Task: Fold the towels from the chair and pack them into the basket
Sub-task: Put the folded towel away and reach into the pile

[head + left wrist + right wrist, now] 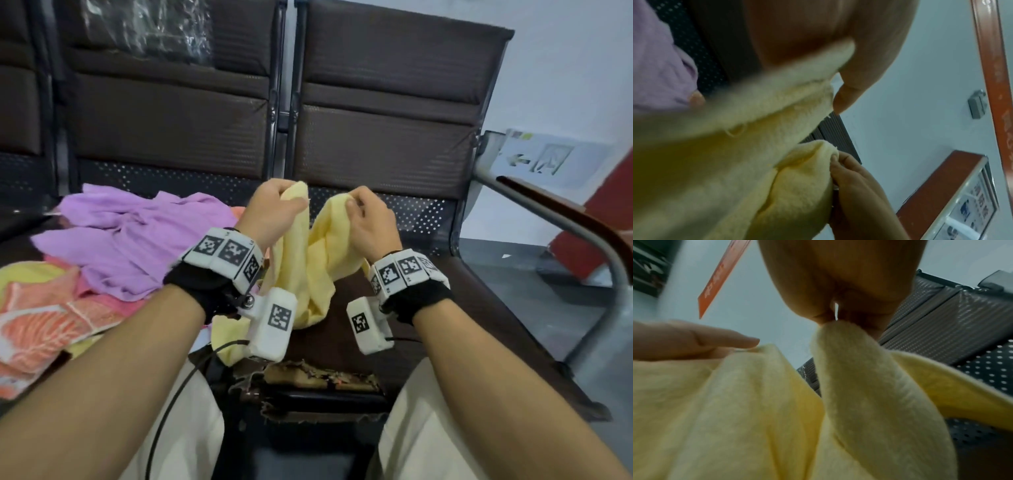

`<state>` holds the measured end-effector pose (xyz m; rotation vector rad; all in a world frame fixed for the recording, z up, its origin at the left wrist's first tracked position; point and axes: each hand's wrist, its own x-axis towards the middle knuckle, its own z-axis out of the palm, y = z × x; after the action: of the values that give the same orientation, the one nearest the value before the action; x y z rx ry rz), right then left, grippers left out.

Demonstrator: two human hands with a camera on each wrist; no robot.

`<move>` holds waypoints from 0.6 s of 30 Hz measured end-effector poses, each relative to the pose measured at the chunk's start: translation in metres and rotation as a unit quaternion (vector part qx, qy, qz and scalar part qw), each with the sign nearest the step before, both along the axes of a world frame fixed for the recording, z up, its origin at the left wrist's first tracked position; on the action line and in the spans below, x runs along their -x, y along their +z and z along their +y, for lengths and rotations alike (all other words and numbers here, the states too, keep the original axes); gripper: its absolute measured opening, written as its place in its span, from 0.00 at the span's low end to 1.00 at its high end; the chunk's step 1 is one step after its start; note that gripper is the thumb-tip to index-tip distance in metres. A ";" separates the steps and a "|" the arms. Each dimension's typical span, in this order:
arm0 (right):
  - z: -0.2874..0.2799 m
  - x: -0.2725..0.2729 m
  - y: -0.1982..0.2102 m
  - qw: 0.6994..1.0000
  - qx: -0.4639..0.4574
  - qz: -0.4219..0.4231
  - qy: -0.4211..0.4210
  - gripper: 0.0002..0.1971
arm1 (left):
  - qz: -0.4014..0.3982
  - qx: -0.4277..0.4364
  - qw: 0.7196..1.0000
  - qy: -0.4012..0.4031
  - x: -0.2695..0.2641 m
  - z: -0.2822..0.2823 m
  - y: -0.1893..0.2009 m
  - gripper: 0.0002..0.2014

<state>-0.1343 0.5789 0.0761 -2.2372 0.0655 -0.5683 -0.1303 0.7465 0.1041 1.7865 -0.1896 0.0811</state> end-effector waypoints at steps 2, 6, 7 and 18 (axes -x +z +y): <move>-0.004 -0.004 -0.008 0.998 0.023 0.050 0.017 0.06 | 0.016 -0.038 0.999 -0.011 -0.001 0.002 -0.007 0.20; -0.016 -0.002 -0.028 0.969 -0.034 0.214 0.115 0.08 | 0.064 -0.086 0.991 -0.073 0.001 0.005 -0.024 0.28; -0.022 0.000 -0.032 0.960 -0.022 0.249 0.127 0.10 | 0.060 -0.105 0.990 -0.079 0.001 0.005 -0.026 0.28; -0.048 0.013 -0.075 0.812 0.392 0.427 0.075 0.25 | 0.012 -0.497 0.860 -0.116 0.000 0.020 -0.030 0.21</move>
<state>-0.1475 0.5314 0.0007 -3.0902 0.1226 0.6847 -0.1299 0.7666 0.0744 2.7776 -0.4919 -0.2655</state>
